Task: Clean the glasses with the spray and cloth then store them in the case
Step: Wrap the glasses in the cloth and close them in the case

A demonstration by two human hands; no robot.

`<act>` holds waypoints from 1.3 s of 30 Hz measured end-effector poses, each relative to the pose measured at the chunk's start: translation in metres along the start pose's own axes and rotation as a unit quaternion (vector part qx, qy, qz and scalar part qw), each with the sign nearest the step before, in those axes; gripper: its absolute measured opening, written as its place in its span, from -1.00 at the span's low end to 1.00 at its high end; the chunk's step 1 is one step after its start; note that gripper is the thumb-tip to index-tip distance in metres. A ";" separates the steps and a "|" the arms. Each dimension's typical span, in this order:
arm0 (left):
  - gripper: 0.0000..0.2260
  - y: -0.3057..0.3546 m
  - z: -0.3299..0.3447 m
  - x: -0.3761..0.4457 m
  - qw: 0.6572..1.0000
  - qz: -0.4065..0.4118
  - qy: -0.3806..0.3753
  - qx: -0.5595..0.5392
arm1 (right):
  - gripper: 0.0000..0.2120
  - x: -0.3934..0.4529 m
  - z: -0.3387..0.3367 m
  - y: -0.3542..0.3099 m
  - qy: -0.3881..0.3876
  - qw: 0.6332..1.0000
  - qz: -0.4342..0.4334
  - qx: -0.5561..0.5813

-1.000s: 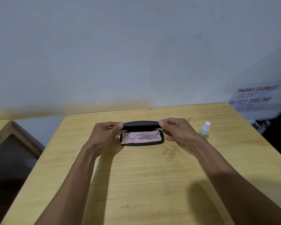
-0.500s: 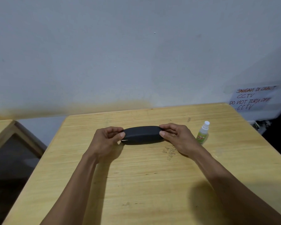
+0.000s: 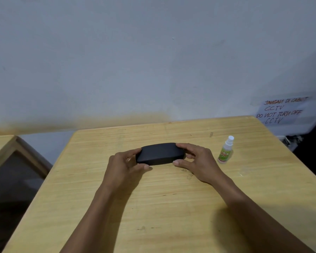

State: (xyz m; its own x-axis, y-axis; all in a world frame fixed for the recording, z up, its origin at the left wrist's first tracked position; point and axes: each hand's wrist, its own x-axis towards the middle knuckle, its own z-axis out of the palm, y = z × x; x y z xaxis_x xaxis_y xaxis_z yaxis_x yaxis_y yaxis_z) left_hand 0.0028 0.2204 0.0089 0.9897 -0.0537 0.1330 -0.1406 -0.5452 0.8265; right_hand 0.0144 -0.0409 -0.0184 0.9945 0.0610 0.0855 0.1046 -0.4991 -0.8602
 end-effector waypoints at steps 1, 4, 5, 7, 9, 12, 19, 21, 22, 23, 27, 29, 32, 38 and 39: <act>-0.51 0.002 0.001 -0.001 0.999 0.010 0.017 0.029 | -0.36 -0.001 0.002 -0.002 0.009 1.000 -0.002 -0.011; -0.51 0.002 0.003 -0.002 0.996 0.023 0.049 0.066 | -0.41 -0.002 0.005 -0.004 0.033 0.999 -0.013 -0.034; -0.52 0.002 0.003 -0.002 0.996 0.025 0.054 0.062 | -0.43 -0.002 0.006 -0.003 0.038 0.999 -0.015 -0.033; -0.53 0.003 0.002 -0.002 0.997 0.025 0.057 0.051 | -0.45 -0.002 0.007 -0.002 0.044 0.998 -0.020 -0.032; -0.57 0.003 0.002 0.000 0.996 0.036 0.054 0.055 | -0.47 0.000 0.008 -0.001 0.049 0.997 -0.028 -0.043; -0.68 0.004 -0.003 0.010 0.996 0.055 0.049 0.059 | -0.48 0.009 0.011 -0.003 0.063 0.996 -0.046 -0.049; -0.60 0.002 -0.016 0.076 0.993 0.068 0.053 0.086 | -0.49 0.068 0.011 -0.018 0.069 0.996 -0.039 -0.035; -0.62 0.002 -0.016 0.093 0.992 0.067 0.060 0.092 | -0.49 0.086 0.013 -0.019 0.070 0.996 -0.037 -0.036; -0.63 0.001 -0.014 0.100 0.991 0.067 0.062 0.094 | -0.49 0.095 0.015 -0.018 0.071 0.996 -0.034 -0.038; -0.64 0.000 -0.012 0.106 0.991 0.066 0.061 0.095 | -0.49 0.103 0.017 -0.017 0.072 0.996 -0.031 -0.041; -0.61 -0.008 -0.006 0.128 0.993 0.065 0.042 0.091 | -0.49 0.129 0.027 -0.007 0.071 0.996 -0.020 -0.052; -0.60 -0.011 -0.006 0.136 0.993 0.065 0.041 0.089 | -0.49 0.138 0.029 -0.003 0.071 0.995 -0.018 -0.068; -0.60 -0.015 -0.004 0.144 0.992 0.065 0.043 0.096 | -0.48 0.145 0.030 0.002 0.078 0.993 -0.016 -0.082; -0.54 -0.029 0.000 0.147 0.991 0.050 0.049 0.113 | -0.49 0.145 0.033 0.005 0.080 0.990 -0.014 -0.111; -0.54 -0.029 0.001 0.146 0.990 0.047 0.052 0.119 | -0.48 0.143 0.033 0.004 0.081 0.990 -0.016 -0.112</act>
State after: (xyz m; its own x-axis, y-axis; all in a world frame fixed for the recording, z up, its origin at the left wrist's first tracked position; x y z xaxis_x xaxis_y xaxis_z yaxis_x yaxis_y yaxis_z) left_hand 0.1516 0.2275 0.0034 0.9626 -0.0345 0.2686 -0.2095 -0.7236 0.6577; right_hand 0.1572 -0.0052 -0.0265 0.9774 -0.0499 0.2056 0.1176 -0.6796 -0.7240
